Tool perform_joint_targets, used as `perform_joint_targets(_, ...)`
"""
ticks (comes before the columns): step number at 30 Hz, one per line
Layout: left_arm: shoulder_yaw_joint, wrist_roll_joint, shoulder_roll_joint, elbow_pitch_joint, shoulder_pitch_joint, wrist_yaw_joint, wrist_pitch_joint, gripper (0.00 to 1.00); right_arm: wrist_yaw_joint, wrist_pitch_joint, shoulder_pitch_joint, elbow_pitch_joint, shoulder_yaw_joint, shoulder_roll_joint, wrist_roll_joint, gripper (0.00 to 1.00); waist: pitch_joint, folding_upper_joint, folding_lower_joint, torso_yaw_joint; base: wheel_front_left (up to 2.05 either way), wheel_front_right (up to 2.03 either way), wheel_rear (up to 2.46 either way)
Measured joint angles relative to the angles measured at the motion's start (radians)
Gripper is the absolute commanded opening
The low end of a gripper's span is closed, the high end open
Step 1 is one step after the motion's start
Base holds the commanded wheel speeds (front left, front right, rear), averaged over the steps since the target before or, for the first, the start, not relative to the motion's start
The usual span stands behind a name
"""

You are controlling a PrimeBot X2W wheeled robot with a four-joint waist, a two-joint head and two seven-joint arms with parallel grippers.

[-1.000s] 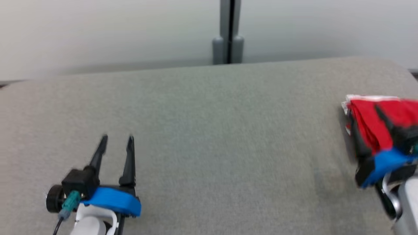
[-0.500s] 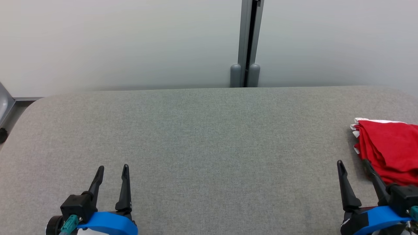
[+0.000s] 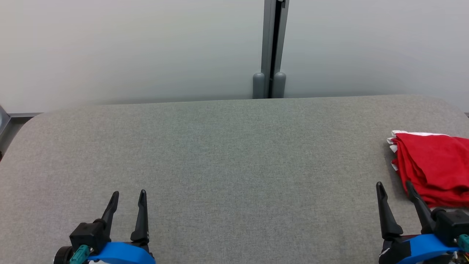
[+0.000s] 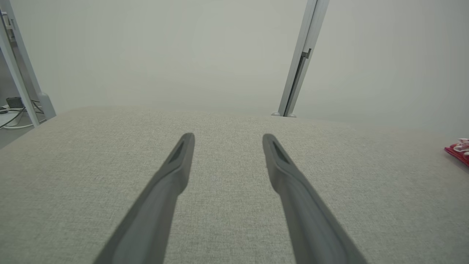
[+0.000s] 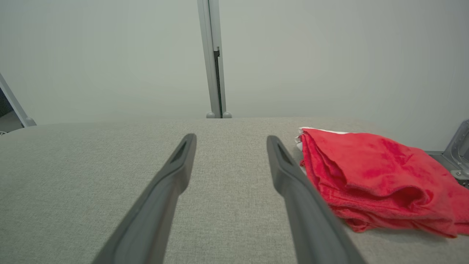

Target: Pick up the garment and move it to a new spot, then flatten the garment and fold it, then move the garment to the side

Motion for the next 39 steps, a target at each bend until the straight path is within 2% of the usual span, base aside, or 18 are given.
perform_joint_targets(18, 0.013, 0.016, -0.02, 0.012, -0.006, -0.028, 0.0, 1.0, 0.0, -0.006, -0.005, 0.025, 0.014, 0.009, 0.001, 1.0, -0.001, 0.0, 0.0, -0.004, 0.0, 0.0, 0.0)
perform_joint_targets(19, 0.013, 0.016, -0.02, 0.012, -0.006, -0.028, 0.0, 0.0, 0.0, -0.006, -0.005, 0.025, 0.014, 0.009, 0.001, 0.0, -0.001, 0.0, 0.0, -0.004, 0.0, 0.0, 0.0)
perform_joint_targets(27, 0.013, 0.001, -0.043, 0.066, 0.047, -0.027, 0.013, 0.0, 0.0, 0.006, 0.008, 0.096, 0.014, 0.015, 0.02, 0.0, 0.0, 0.0, 0.0002, -0.004, 0.0, 0.0, 0.0)
perform_joint_targets(39, 0.06, -0.191, -0.058, 0.044, 0.045, -0.036, 0.069, 0.0, 0.0, 0.034, 0.001, 0.114, 0.011, 0.016, 0.246, 0.0, 0.001, 0.0, 0.0002, -0.004, 0.0, 0.0, 0.0)
